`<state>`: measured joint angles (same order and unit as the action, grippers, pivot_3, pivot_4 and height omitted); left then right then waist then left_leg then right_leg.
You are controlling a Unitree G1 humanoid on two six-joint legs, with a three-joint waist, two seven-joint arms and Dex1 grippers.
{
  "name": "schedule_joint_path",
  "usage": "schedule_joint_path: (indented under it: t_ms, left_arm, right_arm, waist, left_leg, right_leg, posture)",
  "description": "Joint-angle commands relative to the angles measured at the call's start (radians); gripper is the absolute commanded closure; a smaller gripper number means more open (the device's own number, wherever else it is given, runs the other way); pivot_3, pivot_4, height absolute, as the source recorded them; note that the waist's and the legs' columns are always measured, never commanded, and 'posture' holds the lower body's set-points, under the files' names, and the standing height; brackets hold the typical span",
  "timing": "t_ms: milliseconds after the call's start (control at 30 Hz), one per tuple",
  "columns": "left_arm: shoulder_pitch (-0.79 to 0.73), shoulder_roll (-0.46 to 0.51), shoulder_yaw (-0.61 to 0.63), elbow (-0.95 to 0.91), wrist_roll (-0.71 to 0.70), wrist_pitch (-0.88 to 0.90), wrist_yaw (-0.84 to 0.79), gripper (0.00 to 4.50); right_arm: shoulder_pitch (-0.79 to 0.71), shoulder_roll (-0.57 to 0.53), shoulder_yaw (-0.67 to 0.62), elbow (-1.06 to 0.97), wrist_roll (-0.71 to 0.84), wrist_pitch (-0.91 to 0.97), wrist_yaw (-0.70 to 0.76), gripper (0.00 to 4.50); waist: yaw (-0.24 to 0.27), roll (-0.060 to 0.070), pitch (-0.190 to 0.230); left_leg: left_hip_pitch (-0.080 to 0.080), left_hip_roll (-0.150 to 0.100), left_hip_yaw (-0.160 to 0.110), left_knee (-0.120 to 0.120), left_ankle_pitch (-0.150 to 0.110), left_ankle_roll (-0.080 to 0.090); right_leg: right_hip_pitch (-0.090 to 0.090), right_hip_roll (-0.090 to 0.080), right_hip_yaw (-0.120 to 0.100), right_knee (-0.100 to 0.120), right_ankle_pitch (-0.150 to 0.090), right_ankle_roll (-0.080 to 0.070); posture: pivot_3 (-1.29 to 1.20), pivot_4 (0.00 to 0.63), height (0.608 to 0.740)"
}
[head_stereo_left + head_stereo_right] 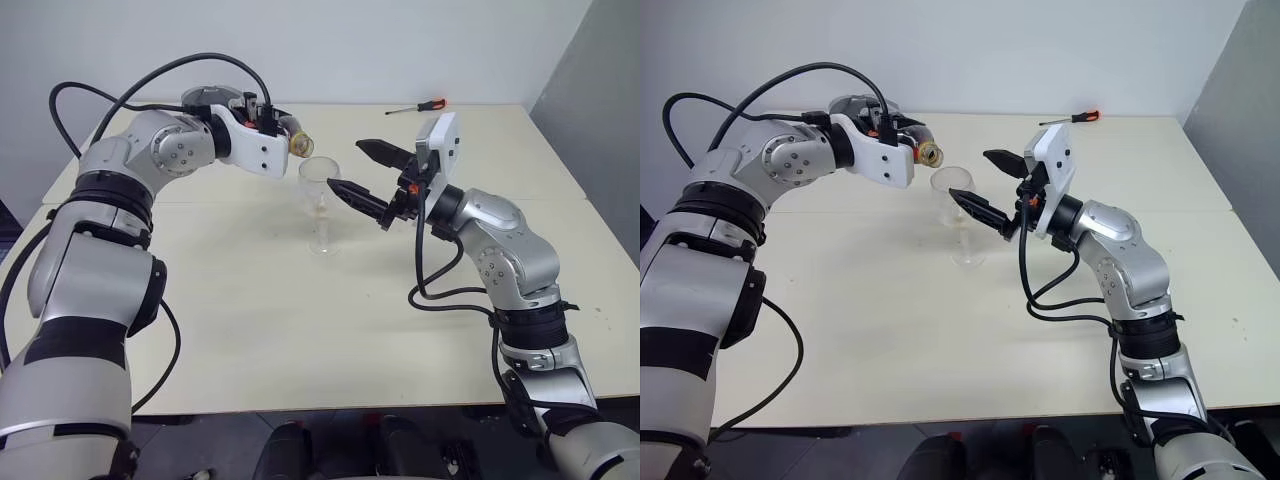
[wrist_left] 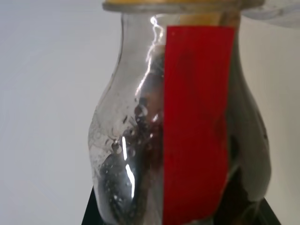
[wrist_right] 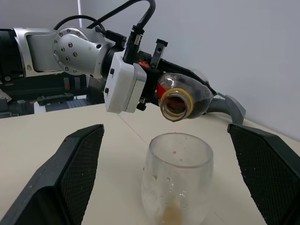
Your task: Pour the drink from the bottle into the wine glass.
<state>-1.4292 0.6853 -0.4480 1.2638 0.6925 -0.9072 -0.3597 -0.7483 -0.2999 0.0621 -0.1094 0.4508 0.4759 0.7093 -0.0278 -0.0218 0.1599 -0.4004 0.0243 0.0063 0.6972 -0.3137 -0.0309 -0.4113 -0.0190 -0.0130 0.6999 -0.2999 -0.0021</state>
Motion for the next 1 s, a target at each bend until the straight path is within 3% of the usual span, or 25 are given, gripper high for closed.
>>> schedule_joint_path:
  t_ms: [33, 1000]
  left_arm:
    - [-0.055, 0.025, 0.005, -0.012, -0.002, -0.010, 0.031, 3.36]
    - [-0.096, 0.031, -0.032, 0.009, 0.044, 0.002, 0.078, 3.36]
  right_arm:
    - [-0.017, 0.002, -0.008, -0.030, 0.000, -0.023, 0.001, 0.00]
    - [-0.030, 0.001, -0.013, -0.006, -0.004, -0.034, 0.003, 0.00]
  waist:
    - [0.000, 0.000, 0.000]
    - [0.000, 0.000, 0.000]
  left_leg:
    - [0.000, 0.000, 0.000, 0.000, 0.000, 0.000]
    - [0.000, 0.000, 0.000, 0.000, 0.000, 0.000]
  right_leg:
    - [0.000, 0.000, 0.000, 0.000, 0.000, 0.000]
    - [0.000, 0.000, 0.000, 0.000, 0.000, 0.000]
  posture:
    - [0.00, 0.150, 0.740]
    - [0.00, 0.150, 0.740]
